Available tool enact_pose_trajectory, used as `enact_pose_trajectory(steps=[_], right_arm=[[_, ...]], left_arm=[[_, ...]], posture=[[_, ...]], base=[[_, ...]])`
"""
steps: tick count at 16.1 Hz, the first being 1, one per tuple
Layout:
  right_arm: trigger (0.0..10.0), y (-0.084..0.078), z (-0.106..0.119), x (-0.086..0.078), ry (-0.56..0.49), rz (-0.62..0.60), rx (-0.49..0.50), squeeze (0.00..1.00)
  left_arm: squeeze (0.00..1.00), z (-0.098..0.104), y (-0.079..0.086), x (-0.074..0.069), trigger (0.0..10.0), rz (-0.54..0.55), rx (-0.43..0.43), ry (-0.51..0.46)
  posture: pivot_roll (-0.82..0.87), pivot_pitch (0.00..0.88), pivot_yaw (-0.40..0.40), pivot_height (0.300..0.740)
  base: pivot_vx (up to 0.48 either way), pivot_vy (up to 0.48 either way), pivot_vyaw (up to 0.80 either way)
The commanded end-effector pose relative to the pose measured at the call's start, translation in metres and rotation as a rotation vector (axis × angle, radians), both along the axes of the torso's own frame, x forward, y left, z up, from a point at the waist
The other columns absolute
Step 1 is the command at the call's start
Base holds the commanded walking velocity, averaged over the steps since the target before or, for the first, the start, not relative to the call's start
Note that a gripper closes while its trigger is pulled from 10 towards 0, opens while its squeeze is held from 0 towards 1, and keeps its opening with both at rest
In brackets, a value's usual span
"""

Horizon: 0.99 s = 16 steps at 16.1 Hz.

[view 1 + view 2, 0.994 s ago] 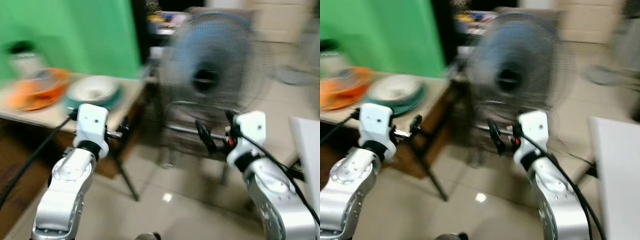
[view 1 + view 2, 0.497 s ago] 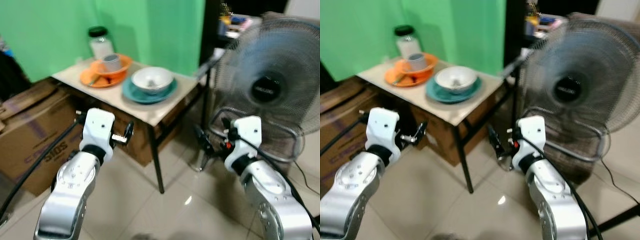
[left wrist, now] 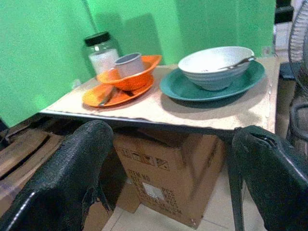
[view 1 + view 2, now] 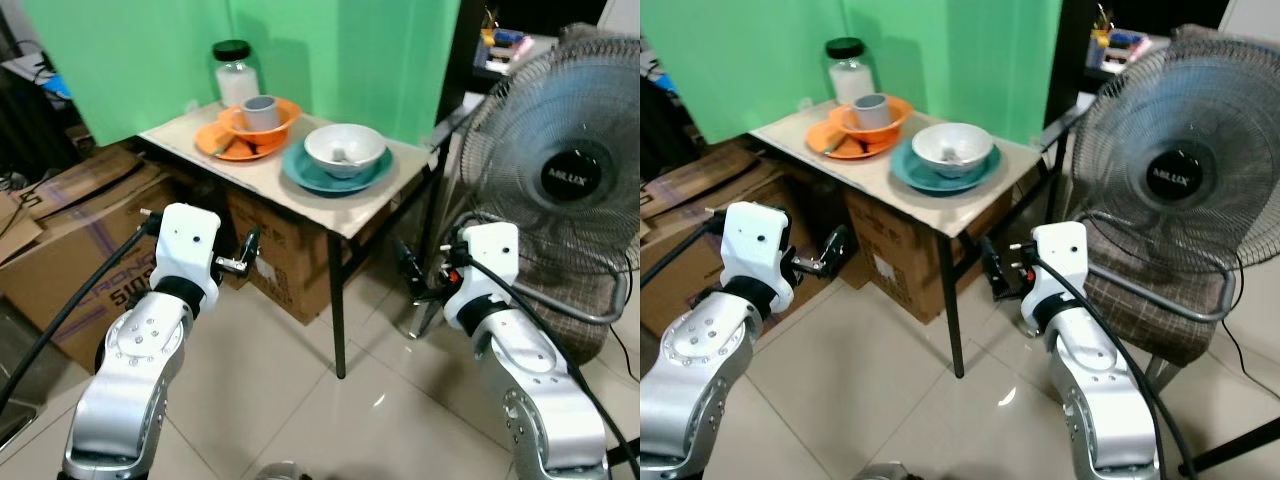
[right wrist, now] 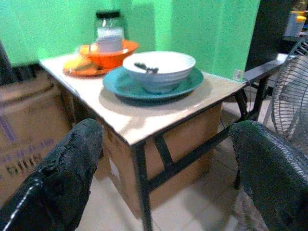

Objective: Setting the table

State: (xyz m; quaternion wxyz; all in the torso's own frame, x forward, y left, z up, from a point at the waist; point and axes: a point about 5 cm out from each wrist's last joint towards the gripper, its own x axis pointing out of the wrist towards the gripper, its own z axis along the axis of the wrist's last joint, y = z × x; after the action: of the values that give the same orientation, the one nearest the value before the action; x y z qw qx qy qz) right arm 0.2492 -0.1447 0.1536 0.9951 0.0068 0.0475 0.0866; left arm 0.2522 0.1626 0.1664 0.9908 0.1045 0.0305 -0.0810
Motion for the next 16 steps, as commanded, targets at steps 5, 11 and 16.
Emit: enact_pose_trajectory(steps=[5, 11, 16], right_arm=[[10.0, -0.024, -0.005, -0.005, -0.001, -0.063, -0.02, 0.0], [10.0, -0.001, -0.003, 0.002, -0.011, 0.069, -0.01, 0.0], [10.0, 0.0, -0.005, 0.004, 0.013, 0.06, 0.02, 0.0]], left_arm=[[0.0, -0.018, 0.015, -0.013, 10.0, 0.049, -0.044, 0.016], [0.0, -0.013, 0.011, -0.011, 10.0, 0.033, -0.037, -0.014], [0.0, -0.012, 0.012, -0.011, 10.0, 0.022, -0.022, -0.011]], posture=[[0.15, 0.0, 0.054, 0.74], [0.17, 0.0, 0.036, 0.74], [0.17, 0.0, 0.042, 0.74]], base=[[0.0, 0.0, 0.0], [0.12, 0.0, 0.53], [0.241, 0.0, 0.0]])
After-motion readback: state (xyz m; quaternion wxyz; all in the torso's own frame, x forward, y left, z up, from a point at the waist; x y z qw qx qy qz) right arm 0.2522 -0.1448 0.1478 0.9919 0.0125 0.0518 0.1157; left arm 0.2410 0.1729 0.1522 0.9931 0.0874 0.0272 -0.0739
